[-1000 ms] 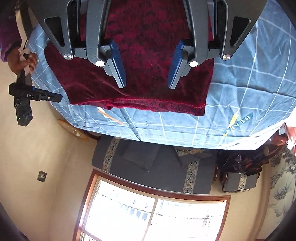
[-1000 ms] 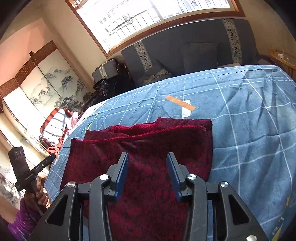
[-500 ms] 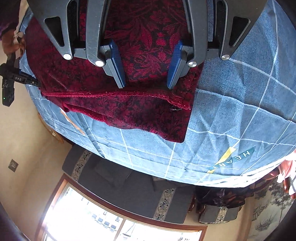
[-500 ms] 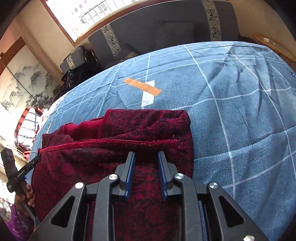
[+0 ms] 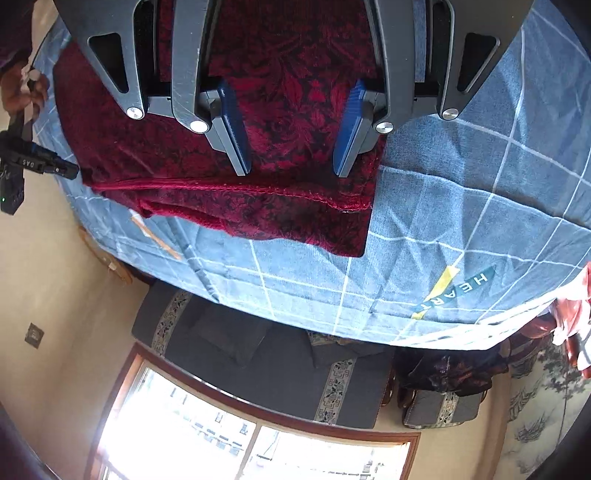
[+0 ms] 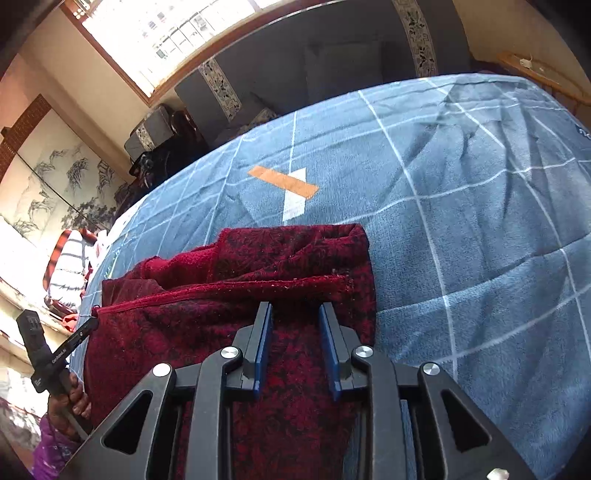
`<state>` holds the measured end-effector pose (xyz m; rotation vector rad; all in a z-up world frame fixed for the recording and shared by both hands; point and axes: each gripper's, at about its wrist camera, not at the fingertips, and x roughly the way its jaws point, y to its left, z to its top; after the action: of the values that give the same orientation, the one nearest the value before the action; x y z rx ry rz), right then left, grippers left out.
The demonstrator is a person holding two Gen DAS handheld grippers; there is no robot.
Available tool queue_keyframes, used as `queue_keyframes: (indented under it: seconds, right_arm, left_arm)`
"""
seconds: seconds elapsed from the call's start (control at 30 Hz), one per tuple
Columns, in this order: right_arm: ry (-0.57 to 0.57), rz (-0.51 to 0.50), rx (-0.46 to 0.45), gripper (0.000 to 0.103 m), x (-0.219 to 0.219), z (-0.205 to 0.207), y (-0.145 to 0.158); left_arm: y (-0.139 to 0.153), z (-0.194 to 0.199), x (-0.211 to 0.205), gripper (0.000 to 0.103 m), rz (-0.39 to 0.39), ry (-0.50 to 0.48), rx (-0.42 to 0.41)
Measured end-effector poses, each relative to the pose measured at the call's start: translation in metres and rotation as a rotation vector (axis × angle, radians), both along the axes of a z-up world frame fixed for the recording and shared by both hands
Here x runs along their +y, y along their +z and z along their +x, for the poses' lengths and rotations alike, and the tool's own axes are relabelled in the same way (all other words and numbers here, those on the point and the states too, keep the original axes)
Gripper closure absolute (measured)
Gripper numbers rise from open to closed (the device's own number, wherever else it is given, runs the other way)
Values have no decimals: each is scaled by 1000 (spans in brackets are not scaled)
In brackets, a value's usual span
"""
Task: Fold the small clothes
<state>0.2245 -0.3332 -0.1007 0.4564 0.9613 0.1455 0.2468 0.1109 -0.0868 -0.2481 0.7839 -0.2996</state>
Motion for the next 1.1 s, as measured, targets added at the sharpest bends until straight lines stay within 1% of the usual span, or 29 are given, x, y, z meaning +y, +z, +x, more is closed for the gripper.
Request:
queue_keyframes:
  seconds: [0.03, 0.07, 0.17, 0.23, 0.3, 0.37, 0.43, 0.47, 0.53, 0.6, 0.63, 0.67, 0.7, 0.73, 0.8, 0.87, 0.9, 0.93, 0.97, 1.03, 1.1]
  right_arm:
    - [10, -7, -46, 72, 3, -15, 11]
    - [37, -11, -80, 71, 9, -32, 21]
    - [146, -25, -129, 70, 36, -92, 31]
    - [204, -42, -149, 70, 51, -130, 29]
    - [233, -94, -153, 70, 63, -160, 24]
    - [242, -155, -144, 70, 72, -177, 16]
    - [224, -173, -112, 71, 73, -182, 3]
    - [211, -179, -91, 72, 71, -182, -4]
    - [186, -148, -67, 73, 64, -180, -13]
    - [162, -113, -72, 74, 57, -179, -19]
    - [158, -106, -70, 74, 57, -179, -20]
    - [156, -101, -68, 74, 56, -179, -20]
    - [153, -94, -64, 75, 55, -179, -20]
    - [151, -86, -62, 75, 54, -178, -22]
    - [151, -89, -68, 76, 53, -178, -22]
    - [154, -109, -64, 76, 56, -178, -21]
    - [155, -117, -56, 76, 58, -178, -18]
    - [152, -114, -46, 72, 58, -176, -14]
    - [144, -104, -51, 71, 60, -177, -6]
    - [162, -101, -125, 71, 72, -186, 19]
    - [236, -135, -191, 71, 98, -191, 45]
  left_arm:
    - [8, -13, 5, 55, -16, -6, -15]
    - [14, -26, 7, 54, -16, -22, -25]
    - [21, -73, 6, 54, 48, -77, -41]
    - [16, -104, 2, 55, 99, -96, -49]
    - [9, -127, -1, 55, 106, -113, -38]
    - [0, -141, -6, 55, 121, -120, -30]
    - [-14, -144, -11, 55, 171, -108, 10]
    - [-21, -143, -9, 56, 160, -98, 40]
    - [-32, -139, 2, 57, 74, -76, 100]
    - [-40, -139, 11, 60, 10, -59, 139]
    - [-41, -139, 13, 62, 4, -58, 145]
    - [-42, -138, 13, 67, 19, -57, 152]
    - [-43, -137, 14, 68, 22, -58, 156]
    - [-45, -136, 16, 68, 8, -59, 159]
    - [-48, -135, 23, 80, -5, -39, 158]
    - [-48, -134, 29, 80, -48, -35, 166]
    - [-47, -135, 32, 80, -67, -32, 169]
    - [-45, -136, 35, 80, -79, -27, 168]
    - [-42, -138, 37, 80, -83, -24, 158]
    - [-31, -145, 42, 79, -101, -17, 114]
    - [-18, -152, 46, 78, -115, -9, 76]
